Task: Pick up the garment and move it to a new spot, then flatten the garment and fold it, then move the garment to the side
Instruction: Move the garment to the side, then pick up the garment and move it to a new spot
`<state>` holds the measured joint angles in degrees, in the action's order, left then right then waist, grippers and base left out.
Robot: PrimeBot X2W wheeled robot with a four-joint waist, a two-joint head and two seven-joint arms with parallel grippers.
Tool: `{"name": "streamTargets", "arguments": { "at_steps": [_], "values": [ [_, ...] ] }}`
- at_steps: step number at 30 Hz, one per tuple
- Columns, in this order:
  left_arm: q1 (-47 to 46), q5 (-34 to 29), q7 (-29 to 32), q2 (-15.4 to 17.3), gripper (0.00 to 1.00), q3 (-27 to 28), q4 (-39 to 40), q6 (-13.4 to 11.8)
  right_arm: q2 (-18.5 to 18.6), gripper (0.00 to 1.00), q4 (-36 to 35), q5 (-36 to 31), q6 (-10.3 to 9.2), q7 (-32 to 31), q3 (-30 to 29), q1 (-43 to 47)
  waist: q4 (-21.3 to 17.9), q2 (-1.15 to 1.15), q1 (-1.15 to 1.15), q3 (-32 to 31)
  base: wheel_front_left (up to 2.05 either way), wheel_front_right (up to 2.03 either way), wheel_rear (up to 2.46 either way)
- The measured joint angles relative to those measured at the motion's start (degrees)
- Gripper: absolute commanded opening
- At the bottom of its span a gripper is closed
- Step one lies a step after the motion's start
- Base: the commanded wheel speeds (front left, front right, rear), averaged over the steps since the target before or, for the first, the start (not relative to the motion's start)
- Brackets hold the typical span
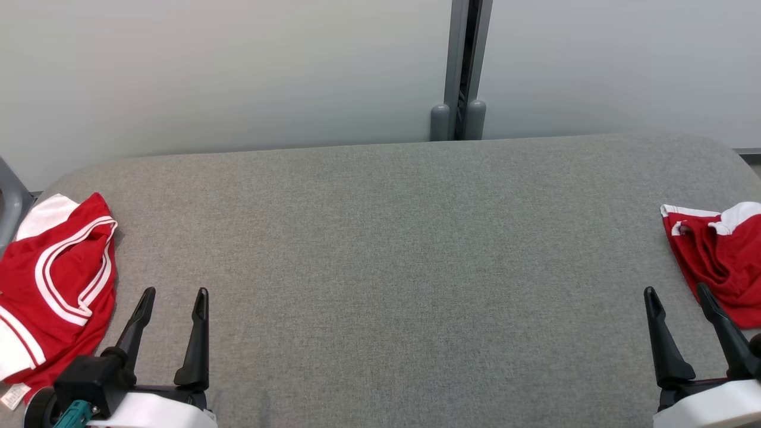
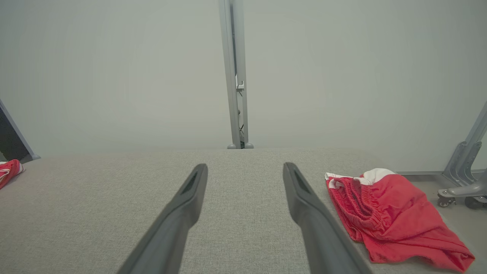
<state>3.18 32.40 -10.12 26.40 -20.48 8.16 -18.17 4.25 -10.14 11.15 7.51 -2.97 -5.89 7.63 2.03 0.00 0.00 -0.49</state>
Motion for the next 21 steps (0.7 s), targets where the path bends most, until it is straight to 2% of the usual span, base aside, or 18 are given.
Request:
{"name": "streamTargets", "arguments": {
  "at_steps": [21],
  "values": [
    [-0.3, 0.0, 0.8, -0.3, 1.00, -0.9, 0.0, -1.0, -0.5, 1.00, -1.1, 0.1, 0.00, -0.3, -0.6, 0.1, 0.1, 0.00, 0.00, 0.5, 0.00, 0.00, 0.00]
  ]
}}
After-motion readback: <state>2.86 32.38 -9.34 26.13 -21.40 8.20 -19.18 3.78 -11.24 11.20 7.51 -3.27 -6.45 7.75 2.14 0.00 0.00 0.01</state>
